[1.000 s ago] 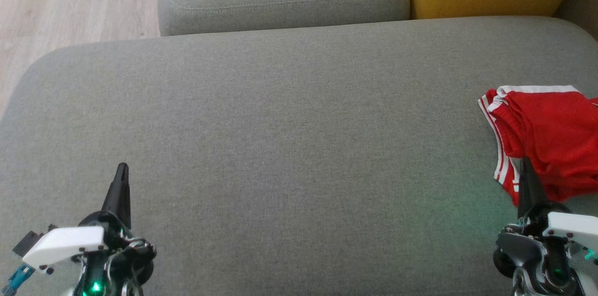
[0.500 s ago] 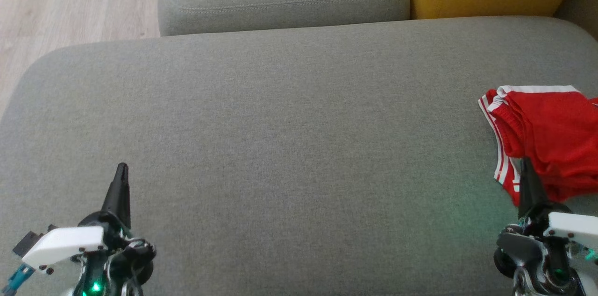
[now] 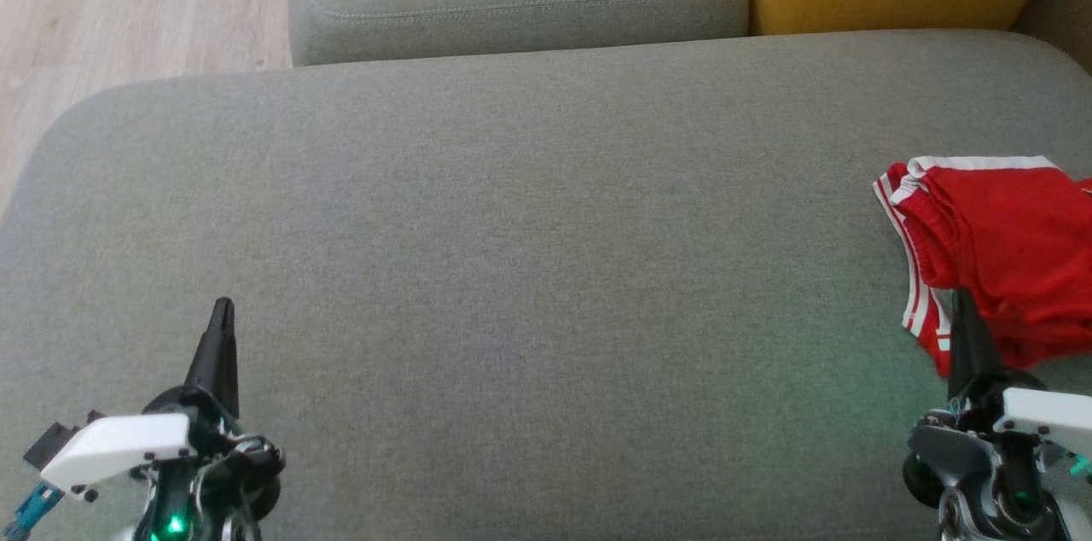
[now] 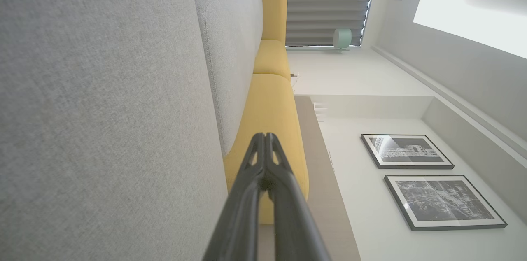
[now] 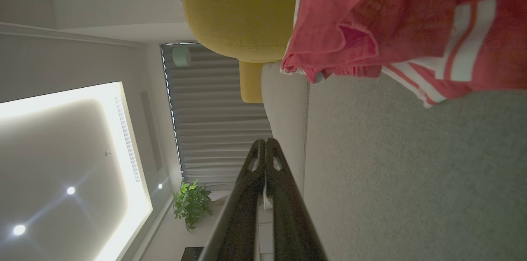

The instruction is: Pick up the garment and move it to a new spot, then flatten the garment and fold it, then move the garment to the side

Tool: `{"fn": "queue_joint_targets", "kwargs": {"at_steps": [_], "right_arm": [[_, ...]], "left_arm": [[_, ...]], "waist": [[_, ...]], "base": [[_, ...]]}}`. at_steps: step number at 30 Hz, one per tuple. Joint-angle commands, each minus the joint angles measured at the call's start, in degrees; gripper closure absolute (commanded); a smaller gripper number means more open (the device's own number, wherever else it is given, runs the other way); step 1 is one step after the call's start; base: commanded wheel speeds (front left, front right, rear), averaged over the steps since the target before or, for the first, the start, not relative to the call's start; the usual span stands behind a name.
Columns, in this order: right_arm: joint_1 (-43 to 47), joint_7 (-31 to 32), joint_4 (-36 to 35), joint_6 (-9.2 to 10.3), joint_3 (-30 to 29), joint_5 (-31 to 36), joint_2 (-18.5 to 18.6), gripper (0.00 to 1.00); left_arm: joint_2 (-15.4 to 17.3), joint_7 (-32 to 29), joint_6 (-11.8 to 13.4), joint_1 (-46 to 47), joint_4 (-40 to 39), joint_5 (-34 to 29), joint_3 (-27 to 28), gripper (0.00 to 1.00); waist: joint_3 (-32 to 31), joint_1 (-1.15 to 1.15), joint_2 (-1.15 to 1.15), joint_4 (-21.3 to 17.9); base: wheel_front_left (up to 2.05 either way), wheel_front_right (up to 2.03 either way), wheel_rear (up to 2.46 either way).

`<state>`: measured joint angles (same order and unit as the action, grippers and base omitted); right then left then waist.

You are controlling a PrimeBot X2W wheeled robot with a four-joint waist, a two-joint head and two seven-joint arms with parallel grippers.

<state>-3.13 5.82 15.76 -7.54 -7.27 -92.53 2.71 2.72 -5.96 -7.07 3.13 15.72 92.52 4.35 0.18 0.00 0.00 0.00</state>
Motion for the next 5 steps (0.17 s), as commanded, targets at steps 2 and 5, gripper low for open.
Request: {"fn": "queue_joint_targets", "kwargs": {"at_steps": [2, 5], "right_arm": [[-3.0, 0.4, -1.8, 0.05, 1.1, 0.1, 0.5, 1.00], [-3.0, 0.4, -1.8, 0.05, 1.1, 0.1, 0.5, 1.00]], "left_arm": [[0.4, -0.3, -0.4, 3.0, -1.7, -0.2, 1.9, 1.00], [0.3, -0.4, -0.4, 3.0, -1.7, -0.2, 2.0, 1.00]], "waist": [[0.0, 0.00, 0.00, 0.0], [0.0, 0.00, 0.00, 0.0]], "base": [[0.00, 0.00, 0.00], [0.00, 0.00, 0.00]]}}
